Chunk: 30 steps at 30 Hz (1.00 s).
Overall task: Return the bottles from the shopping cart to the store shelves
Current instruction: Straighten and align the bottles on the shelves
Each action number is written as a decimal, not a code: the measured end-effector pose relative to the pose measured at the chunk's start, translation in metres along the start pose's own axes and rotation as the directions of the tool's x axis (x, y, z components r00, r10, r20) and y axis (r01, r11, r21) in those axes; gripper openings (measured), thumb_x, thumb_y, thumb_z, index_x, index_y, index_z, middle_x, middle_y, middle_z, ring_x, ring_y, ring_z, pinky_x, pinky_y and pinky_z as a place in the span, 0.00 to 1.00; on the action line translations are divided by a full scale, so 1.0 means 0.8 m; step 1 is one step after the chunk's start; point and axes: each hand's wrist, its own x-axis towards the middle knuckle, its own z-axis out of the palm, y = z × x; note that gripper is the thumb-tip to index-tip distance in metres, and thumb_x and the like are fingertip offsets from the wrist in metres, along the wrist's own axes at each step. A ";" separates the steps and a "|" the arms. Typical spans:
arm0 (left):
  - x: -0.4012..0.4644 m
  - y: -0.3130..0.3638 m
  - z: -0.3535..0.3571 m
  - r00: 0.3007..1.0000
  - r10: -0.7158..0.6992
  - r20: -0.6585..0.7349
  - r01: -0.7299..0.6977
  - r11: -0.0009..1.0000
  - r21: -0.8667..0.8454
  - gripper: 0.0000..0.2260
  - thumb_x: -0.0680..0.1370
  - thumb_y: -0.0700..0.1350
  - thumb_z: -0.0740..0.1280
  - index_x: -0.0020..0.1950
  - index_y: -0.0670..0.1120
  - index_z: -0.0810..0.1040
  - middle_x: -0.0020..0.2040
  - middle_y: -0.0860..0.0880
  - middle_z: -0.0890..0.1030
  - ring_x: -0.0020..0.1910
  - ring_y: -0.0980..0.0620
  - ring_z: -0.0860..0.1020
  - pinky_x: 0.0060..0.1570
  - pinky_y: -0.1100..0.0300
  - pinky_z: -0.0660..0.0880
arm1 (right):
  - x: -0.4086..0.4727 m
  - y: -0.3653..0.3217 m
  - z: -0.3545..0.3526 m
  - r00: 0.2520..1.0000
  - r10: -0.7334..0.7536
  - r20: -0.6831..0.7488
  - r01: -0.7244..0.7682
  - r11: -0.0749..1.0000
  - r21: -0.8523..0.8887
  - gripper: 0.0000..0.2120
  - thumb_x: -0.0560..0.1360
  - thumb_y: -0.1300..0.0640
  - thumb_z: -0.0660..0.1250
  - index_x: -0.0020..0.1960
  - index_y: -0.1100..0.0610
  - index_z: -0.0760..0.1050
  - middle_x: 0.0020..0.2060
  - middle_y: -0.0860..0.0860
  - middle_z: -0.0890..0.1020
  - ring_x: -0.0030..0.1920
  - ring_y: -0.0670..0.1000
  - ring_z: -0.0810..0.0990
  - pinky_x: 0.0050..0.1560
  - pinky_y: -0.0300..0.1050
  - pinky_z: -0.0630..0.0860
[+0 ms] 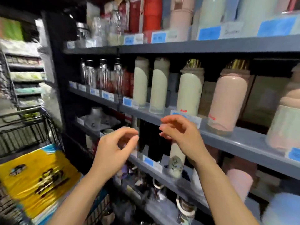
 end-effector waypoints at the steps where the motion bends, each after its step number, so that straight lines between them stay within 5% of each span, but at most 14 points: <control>1: 0.025 -0.001 0.000 0.999 0.035 -0.013 -0.036 0.999 -0.006 0.08 0.74 0.44 0.70 0.44 0.58 0.78 0.42 0.63 0.81 0.37 0.64 0.79 0.40 0.75 0.70 | 0.020 -0.007 0.001 0.998 -0.058 0.001 0.058 0.998 -0.021 0.07 0.73 0.66 0.70 0.45 0.56 0.79 0.34 0.48 0.81 0.37 0.48 0.81 0.45 0.44 0.79; 6: 0.151 -0.002 0.011 0.979 0.186 -0.085 -0.191 0.980 -0.058 0.04 0.74 0.45 0.67 0.43 0.55 0.80 0.42 0.58 0.82 0.37 0.60 0.79 0.40 0.72 0.71 | 0.106 -0.052 -0.009 0.949 -0.315 -0.017 0.308 0.937 -0.167 0.05 0.72 0.63 0.72 0.48 0.57 0.80 0.39 0.50 0.83 0.41 0.54 0.82 0.46 0.45 0.79; 11: 0.234 -0.012 0.021 0.953 0.256 -0.161 -0.276 0.954 -0.118 0.03 0.74 0.49 0.68 0.45 0.52 0.81 0.42 0.59 0.82 0.40 0.57 0.80 0.41 0.69 0.74 | 0.170 -0.080 -0.009 0.911 -0.405 0.083 0.409 0.853 -0.326 0.07 0.73 0.58 0.72 0.49 0.52 0.80 0.43 0.44 0.83 0.43 0.44 0.82 0.45 0.37 0.78; 15: 0.278 -0.038 0.015 0.941 0.276 -0.197 -0.303 0.945 -0.120 0.05 0.75 0.50 0.67 0.47 0.52 0.81 0.43 0.58 0.82 0.42 0.54 0.81 0.42 0.63 0.76 | 0.212 -0.096 0.007 0.861 -0.502 0.086 0.491 0.775 -0.397 0.07 0.71 0.54 0.73 0.49 0.49 0.79 0.45 0.43 0.83 0.45 0.45 0.82 0.47 0.39 0.78; 19: 0.319 -0.071 -0.010 0.917 0.321 -0.236 -0.349 0.933 -0.085 0.04 0.74 0.48 0.67 0.48 0.52 0.80 0.43 0.58 0.82 0.45 0.58 0.80 0.44 0.71 0.72 | 0.249 -0.120 0.028 0.813 -0.572 0.107 0.543 0.680 -0.493 0.08 0.69 0.50 0.70 0.48 0.46 0.78 0.46 0.42 0.82 0.47 0.44 0.82 0.48 0.38 0.78; 24: 0.405 -0.127 -0.049 0.862 0.453 -0.228 -0.436 0.891 0.123 0.16 0.76 0.56 0.60 0.58 0.52 0.77 0.53 0.61 0.76 0.54 0.63 0.72 0.56 0.74 0.63 | 0.302 -0.153 0.068 0.729 -0.682 0.052 0.454 0.425 -0.783 0.14 0.70 0.49 0.72 0.54 0.50 0.77 0.47 0.42 0.81 0.46 0.43 0.78 0.47 0.33 0.74; 27: 0.461 -0.175 -0.062 0.845 0.506 -0.171 -0.465 0.855 0.230 0.21 0.77 0.59 0.57 0.66 0.51 0.73 0.63 0.55 0.74 0.64 0.55 0.69 0.63 0.57 0.64 | 0.351 -0.165 0.103 0.747 -0.665 0.009 0.306 0.331 -0.893 0.16 0.72 0.51 0.72 0.57 0.47 0.71 0.45 0.40 0.76 0.43 0.43 0.76 0.45 0.34 0.73; 30: 0.507 -0.213 -0.061 0.830 0.544 -0.119 -0.493 0.817 0.298 0.25 0.78 0.62 0.54 0.70 0.52 0.69 0.68 0.50 0.72 0.69 0.49 0.67 0.67 0.48 0.61 | 0.406 -0.160 0.126 0.741 -0.667 -0.077 0.119 0.245 -0.962 0.23 0.72 0.50 0.70 0.64 0.49 0.66 0.53 0.48 0.75 0.54 0.53 0.75 0.52 0.49 0.75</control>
